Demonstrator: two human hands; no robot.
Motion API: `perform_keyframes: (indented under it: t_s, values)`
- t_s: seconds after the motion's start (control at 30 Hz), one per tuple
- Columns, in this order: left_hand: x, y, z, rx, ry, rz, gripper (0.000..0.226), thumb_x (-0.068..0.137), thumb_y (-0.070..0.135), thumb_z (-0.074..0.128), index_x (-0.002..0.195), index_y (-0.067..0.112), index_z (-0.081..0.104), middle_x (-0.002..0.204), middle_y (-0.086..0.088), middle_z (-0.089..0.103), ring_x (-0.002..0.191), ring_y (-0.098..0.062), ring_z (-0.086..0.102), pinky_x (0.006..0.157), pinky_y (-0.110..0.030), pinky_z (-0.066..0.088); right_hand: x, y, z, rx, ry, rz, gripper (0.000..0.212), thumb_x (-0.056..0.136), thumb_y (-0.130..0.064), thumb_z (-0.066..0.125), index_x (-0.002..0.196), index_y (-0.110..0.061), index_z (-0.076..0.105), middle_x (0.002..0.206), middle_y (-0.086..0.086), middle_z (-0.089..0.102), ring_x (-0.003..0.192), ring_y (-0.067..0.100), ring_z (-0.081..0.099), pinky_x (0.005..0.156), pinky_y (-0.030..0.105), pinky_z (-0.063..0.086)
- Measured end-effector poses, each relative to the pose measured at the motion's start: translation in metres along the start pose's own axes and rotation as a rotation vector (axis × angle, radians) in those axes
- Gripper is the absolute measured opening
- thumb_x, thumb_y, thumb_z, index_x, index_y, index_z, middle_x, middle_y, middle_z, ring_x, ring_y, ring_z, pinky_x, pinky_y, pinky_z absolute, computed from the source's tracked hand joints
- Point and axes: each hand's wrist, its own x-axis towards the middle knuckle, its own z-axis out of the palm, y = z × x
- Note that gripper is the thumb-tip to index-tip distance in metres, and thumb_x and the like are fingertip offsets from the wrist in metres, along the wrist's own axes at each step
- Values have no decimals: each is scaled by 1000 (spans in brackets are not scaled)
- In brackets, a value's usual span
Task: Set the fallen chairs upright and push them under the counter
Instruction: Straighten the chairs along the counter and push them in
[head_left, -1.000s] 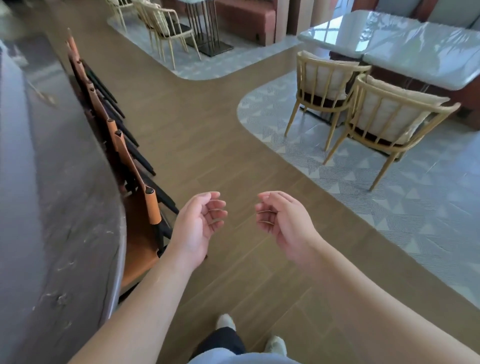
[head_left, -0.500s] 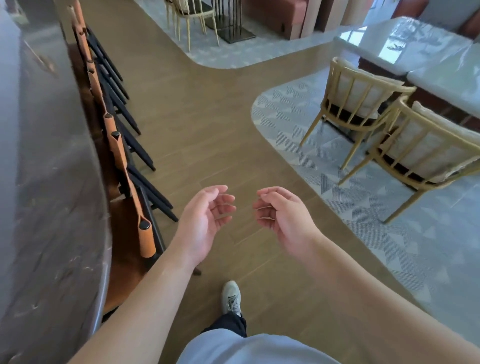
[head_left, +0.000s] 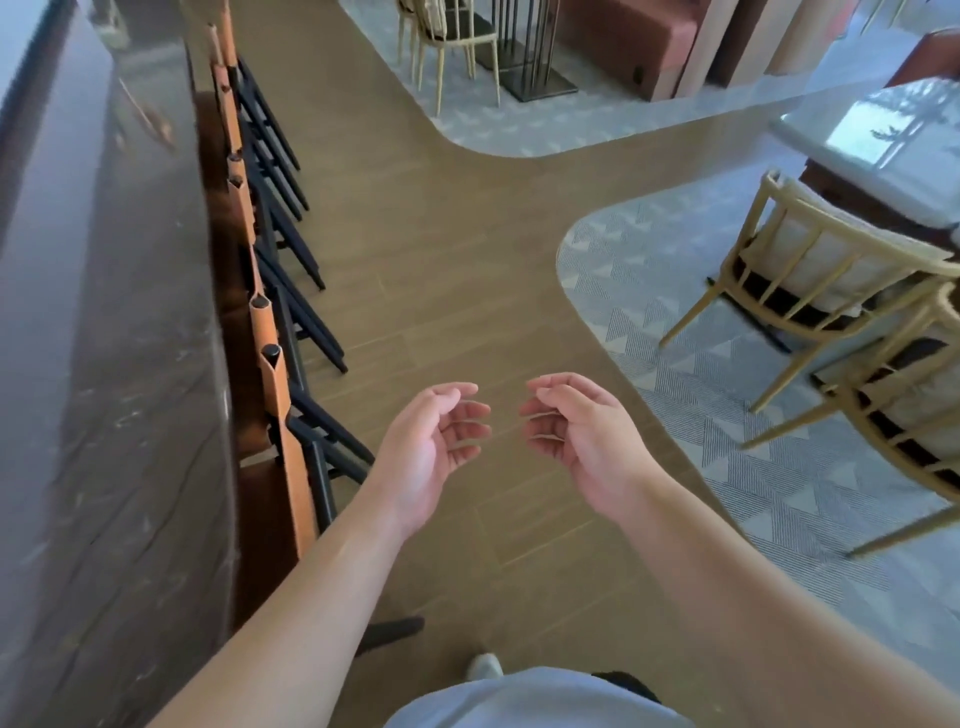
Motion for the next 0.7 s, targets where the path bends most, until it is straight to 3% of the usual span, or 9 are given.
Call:
perform_keyframes:
  t_s: [0.33,0.7]
  values:
    - [75,16,-7,36,172,17,29,102,18,38,115,13,64,94,-4,70,86,-18,63,81,-38,45,109,-18,11,-22,-155,93,20,96,-7,51,92,-14,69,80,5,69,69,20,62,66,33,50]
    - [197,68,66,71,405,90,28,102,17,40,115,14,65,94,-1,72,91,-20,63,85,-40,46,260,-105,-12,-168,-397,163,16,96,-10,53,94,-14,68,77,0,71,71,18,62,66,31,48]
